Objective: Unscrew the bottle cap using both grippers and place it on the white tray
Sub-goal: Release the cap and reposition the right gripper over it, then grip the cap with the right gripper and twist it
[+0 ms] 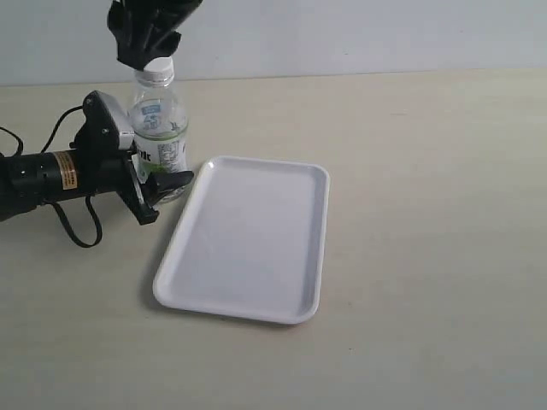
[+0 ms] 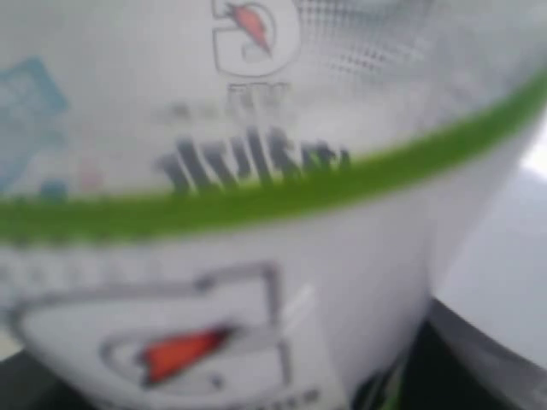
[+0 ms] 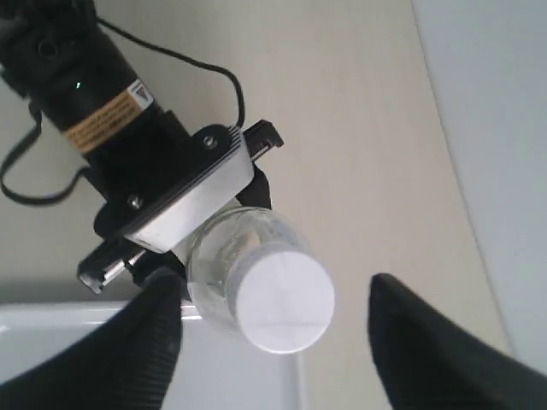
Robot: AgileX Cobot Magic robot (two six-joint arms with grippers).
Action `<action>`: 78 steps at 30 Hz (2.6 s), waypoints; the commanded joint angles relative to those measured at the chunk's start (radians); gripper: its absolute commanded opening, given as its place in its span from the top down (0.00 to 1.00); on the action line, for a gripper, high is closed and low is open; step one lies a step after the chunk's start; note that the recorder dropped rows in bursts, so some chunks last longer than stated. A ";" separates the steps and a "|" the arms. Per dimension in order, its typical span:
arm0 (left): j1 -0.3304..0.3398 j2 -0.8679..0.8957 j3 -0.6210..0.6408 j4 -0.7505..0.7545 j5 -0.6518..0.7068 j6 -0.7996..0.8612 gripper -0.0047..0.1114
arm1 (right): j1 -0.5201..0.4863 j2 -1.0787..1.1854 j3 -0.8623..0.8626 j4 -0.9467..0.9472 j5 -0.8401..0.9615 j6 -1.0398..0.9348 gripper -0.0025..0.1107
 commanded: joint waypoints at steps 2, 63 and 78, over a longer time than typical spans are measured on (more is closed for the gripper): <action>-0.005 -0.014 0.001 -0.009 -0.011 0.033 0.96 | -0.002 -0.010 -0.002 0.001 0.022 0.322 0.35; -0.005 -0.014 0.001 -0.023 -0.028 0.040 0.96 | -0.002 0.064 -0.002 -0.035 -0.019 -0.300 0.98; -0.005 -0.014 0.001 -0.023 -0.028 0.040 0.96 | -0.002 0.064 -0.002 0.121 -0.020 -0.785 0.98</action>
